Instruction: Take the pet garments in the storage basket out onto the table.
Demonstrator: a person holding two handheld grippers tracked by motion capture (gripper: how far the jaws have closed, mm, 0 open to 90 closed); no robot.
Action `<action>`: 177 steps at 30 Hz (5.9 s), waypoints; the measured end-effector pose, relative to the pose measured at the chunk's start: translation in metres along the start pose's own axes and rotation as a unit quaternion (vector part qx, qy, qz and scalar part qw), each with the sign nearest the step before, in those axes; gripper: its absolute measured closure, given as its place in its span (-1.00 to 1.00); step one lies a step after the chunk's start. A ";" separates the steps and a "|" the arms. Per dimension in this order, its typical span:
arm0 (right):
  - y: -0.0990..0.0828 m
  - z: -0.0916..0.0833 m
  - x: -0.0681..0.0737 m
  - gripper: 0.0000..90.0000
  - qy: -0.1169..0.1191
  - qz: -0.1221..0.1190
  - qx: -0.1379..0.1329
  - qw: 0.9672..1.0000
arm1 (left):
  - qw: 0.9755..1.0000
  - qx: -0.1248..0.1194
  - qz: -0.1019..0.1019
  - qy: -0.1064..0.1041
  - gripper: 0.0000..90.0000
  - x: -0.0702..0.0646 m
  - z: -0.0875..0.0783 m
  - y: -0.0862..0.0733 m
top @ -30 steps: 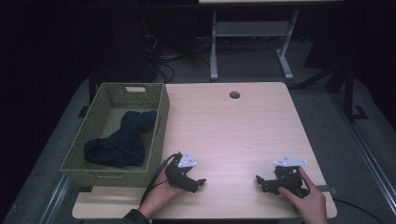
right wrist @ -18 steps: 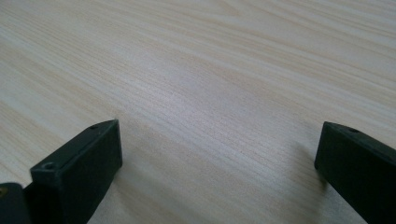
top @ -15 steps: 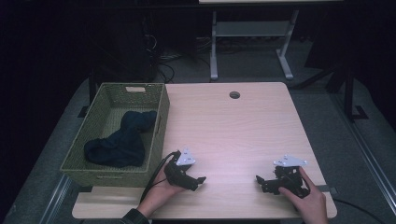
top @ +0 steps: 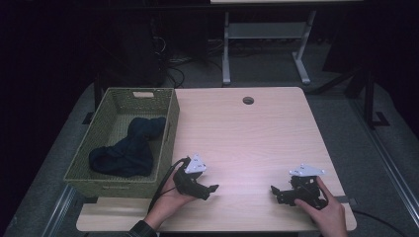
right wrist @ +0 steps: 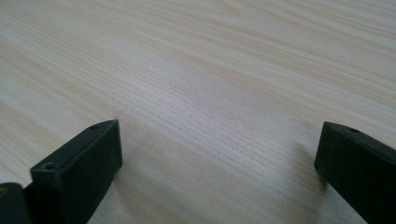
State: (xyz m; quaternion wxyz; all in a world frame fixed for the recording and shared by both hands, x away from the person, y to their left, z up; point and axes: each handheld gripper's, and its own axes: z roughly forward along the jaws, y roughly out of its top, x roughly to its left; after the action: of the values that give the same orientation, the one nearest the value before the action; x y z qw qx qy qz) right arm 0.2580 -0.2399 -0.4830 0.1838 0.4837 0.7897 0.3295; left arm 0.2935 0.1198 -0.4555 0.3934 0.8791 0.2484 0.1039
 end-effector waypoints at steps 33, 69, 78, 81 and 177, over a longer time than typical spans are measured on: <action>0.000 0.000 0.000 -0.99 0.000 -0.001 0.000 1.000 | 1.000 -0.028 -0.002 -0.009 -0.69 0.009 -0.012 0.023; 0.000 0.000 0.000 -0.99 0.000 0.000 0.000 1.000 | 1.000 -0.019 0.005 -0.014 -0.69 0.012 -0.037 0.055; 0.000 0.000 0.000 -0.99 0.000 0.000 0.000 1.000 | 1.000 -0.026 0.003 -0.014 -0.69 0.016 -0.048 0.064; 0.000 0.000 0.000 -0.99 0.000 0.000 0.000 1.000 | 0.999 -0.029 0.004 -0.013 -0.69 0.018 -0.052 0.066; 0.000 0.000 0.000 -0.99 0.000 0.001 0.000 1.000 | 0.982 0.030 -0.115 0.149 -0.70 0.168 -0.162 -0.028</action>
State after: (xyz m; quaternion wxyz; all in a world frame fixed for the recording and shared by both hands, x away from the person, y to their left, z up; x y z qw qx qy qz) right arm 0.2579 -0.2398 -0.4830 0.1833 0.4845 0.7892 0.3299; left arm 0.3659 0.3267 -0.3696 0.3341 0.8308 0.4069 0.1805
